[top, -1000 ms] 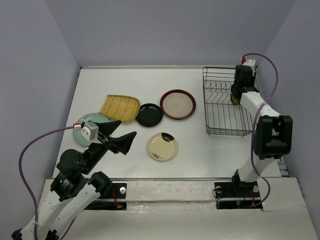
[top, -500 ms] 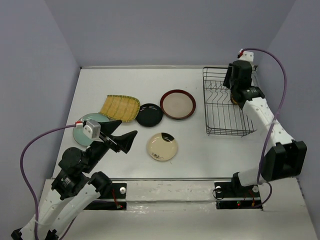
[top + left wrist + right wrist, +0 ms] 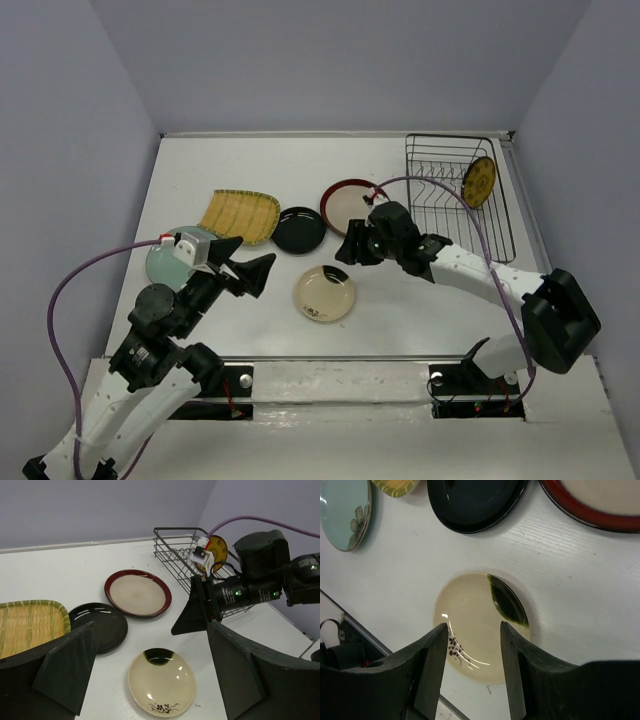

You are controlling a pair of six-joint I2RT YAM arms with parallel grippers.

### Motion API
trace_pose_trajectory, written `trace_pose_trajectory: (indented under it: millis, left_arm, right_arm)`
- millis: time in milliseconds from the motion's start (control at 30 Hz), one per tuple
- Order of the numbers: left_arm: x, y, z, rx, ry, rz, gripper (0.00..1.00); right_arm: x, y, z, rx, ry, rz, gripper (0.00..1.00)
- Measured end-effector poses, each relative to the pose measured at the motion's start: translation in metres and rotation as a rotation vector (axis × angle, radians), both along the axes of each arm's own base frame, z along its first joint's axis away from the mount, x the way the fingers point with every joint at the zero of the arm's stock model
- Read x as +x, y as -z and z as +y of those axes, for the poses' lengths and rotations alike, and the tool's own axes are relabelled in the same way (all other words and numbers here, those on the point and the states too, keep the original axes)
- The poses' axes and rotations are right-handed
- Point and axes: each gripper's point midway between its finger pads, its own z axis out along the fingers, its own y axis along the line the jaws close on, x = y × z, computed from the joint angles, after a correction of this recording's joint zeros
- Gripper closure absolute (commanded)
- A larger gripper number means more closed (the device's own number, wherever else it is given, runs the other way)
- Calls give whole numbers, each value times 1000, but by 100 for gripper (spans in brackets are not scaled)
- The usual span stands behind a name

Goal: Load the plates into the dish rack

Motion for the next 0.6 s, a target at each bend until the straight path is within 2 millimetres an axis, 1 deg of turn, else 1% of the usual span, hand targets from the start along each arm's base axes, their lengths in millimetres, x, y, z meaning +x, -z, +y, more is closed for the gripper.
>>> trace_pose_trajectory:
  millis: [100,267,400,600]
  left_arm:
    - [3,1,3,2,-17,3,1]
    - [5,3,3,8,-24,11,1]
    - [6,5,2,14,-24,18,1]
    - [7,7,1,19,-24,24,1]
  right_arm:
    - [4,15,16,53,75,29,48]
    - [24,24,38,171,216,28,48]
    - [42,46,42,230,342,50,49]
    - [61,80,43,245,463,77,50]
